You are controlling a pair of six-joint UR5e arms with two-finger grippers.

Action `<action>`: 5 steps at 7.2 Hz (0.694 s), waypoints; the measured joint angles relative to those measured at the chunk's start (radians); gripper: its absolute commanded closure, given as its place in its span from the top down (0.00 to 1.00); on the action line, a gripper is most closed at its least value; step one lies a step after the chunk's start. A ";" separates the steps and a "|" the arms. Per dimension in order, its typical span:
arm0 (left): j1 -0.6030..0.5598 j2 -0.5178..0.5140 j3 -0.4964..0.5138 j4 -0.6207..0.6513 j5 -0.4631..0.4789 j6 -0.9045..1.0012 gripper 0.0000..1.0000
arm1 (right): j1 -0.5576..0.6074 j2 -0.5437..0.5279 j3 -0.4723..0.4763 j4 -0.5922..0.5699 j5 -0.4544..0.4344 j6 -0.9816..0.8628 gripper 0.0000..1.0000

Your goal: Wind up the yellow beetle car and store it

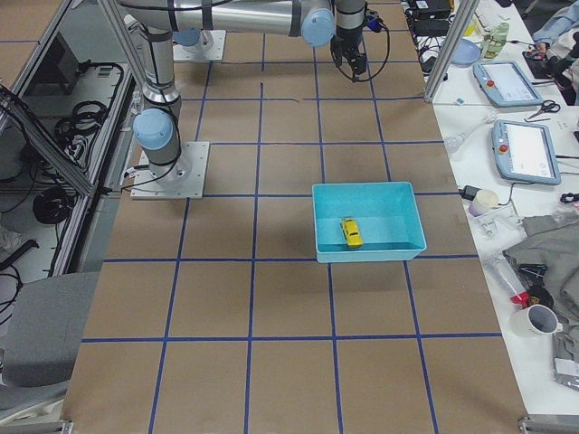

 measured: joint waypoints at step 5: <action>-0.004 0.001 0.005 0.000 -0.014 -0.001 1.00 | -0.038 -0.085 0.021 0.077 0.000 0.168 1.00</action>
